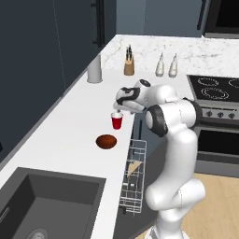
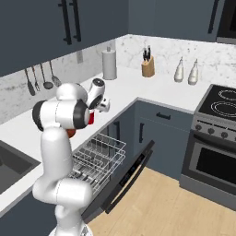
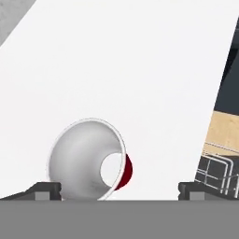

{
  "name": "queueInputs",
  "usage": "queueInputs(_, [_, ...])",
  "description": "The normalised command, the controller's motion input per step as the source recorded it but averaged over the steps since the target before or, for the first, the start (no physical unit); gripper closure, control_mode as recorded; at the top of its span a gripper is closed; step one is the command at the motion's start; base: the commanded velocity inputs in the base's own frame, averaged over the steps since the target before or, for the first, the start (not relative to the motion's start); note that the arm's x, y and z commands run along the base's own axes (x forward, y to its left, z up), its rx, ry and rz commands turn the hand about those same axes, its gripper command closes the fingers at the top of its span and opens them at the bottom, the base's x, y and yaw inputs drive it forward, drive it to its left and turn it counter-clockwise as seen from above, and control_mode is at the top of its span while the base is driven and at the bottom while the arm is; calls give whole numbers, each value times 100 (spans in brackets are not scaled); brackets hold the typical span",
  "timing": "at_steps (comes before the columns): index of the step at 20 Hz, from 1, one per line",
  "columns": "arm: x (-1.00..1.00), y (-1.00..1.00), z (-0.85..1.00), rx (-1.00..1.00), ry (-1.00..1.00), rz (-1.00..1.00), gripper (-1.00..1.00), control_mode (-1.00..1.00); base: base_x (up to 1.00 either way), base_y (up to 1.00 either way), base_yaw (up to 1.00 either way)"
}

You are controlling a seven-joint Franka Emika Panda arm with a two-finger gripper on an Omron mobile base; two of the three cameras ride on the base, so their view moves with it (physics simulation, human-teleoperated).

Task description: Pick up the cup and bowl from the counter, place them in the dishwasher, and close the dishwasher door.

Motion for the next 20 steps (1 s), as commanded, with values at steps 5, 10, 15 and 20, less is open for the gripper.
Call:
queueInputs(5, [25,15,-28,-2,0,-2,-100,-100,0,0,0])
queueInputs(10, [23,0,-32,0,0,0,-100,-100,0,0,0])
queueInputs(15, [23,0,-35,0,2,0,-100,-100,0,0,0])
queueInputs(20, [4,0,-29,0,1,0,100,-100,0,0,0])
